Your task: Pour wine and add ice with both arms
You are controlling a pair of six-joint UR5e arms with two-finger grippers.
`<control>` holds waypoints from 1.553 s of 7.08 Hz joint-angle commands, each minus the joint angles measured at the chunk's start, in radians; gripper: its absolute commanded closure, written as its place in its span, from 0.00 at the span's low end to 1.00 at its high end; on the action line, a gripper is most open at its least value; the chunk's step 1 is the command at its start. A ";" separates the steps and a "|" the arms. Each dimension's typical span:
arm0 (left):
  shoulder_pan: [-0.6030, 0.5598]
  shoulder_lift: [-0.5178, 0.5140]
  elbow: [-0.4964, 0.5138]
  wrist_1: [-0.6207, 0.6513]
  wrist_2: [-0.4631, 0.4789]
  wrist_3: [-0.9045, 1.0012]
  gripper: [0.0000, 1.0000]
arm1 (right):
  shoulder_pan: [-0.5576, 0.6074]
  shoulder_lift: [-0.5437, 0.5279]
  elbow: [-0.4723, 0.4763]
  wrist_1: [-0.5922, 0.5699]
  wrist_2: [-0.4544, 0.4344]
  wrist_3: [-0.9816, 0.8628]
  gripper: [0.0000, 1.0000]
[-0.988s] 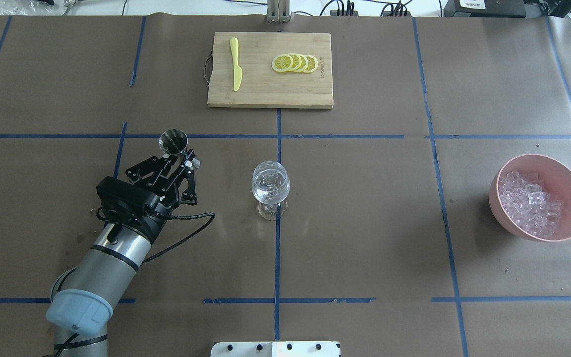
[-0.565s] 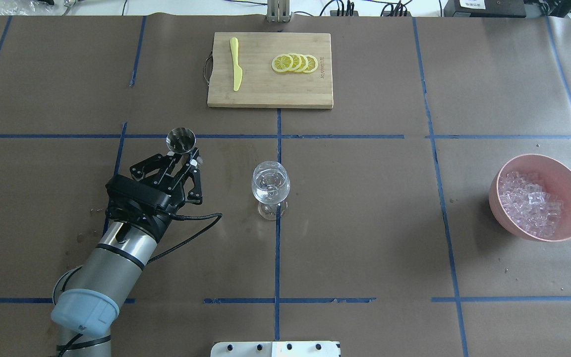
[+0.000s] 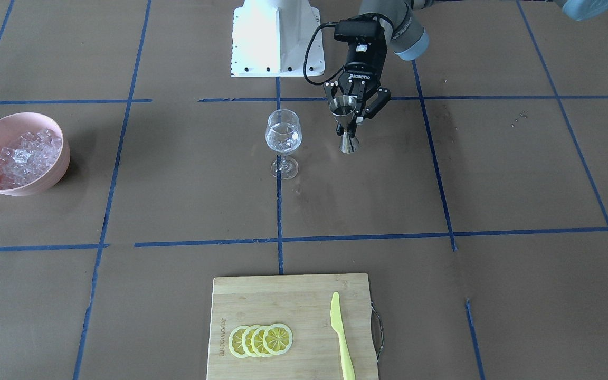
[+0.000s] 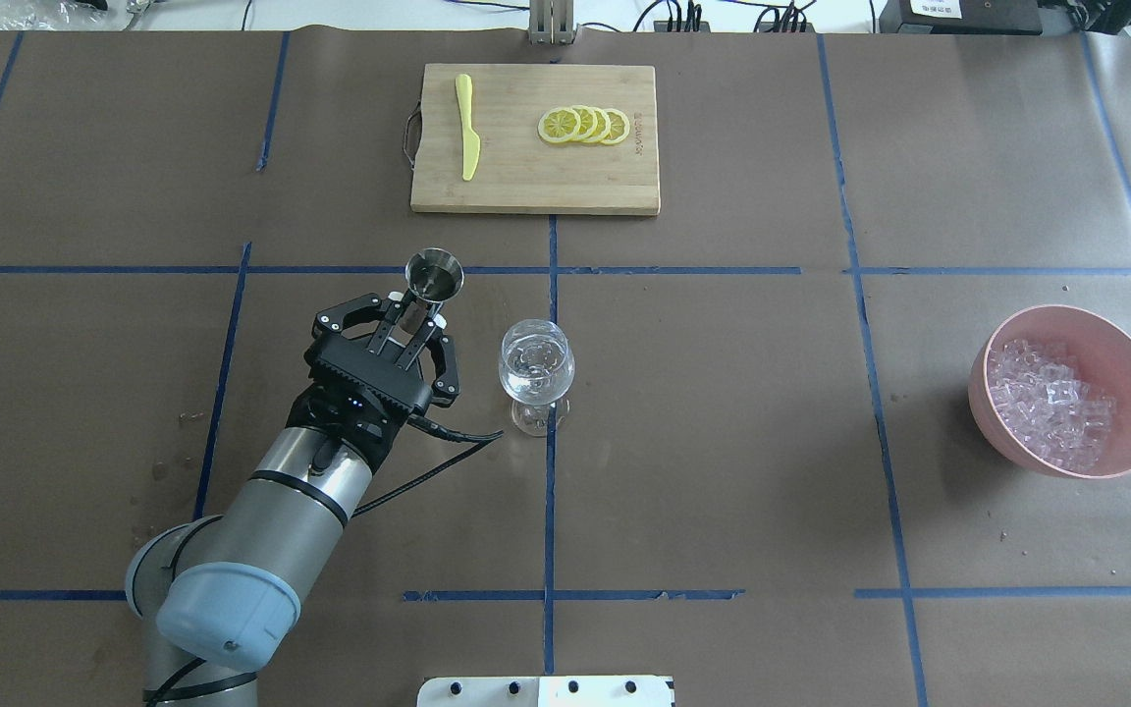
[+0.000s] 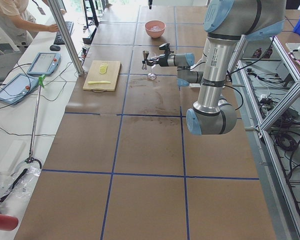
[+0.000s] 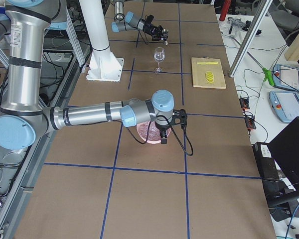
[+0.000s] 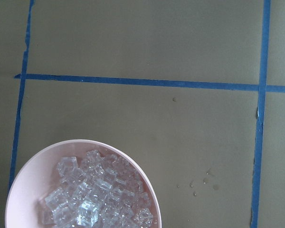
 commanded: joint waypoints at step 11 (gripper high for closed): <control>-0.018 -0.077 -0.142 0.512 -0.221 0.331 1.00 | 0.000 0.000 0.001 0.000 -0.003 0.000 0.00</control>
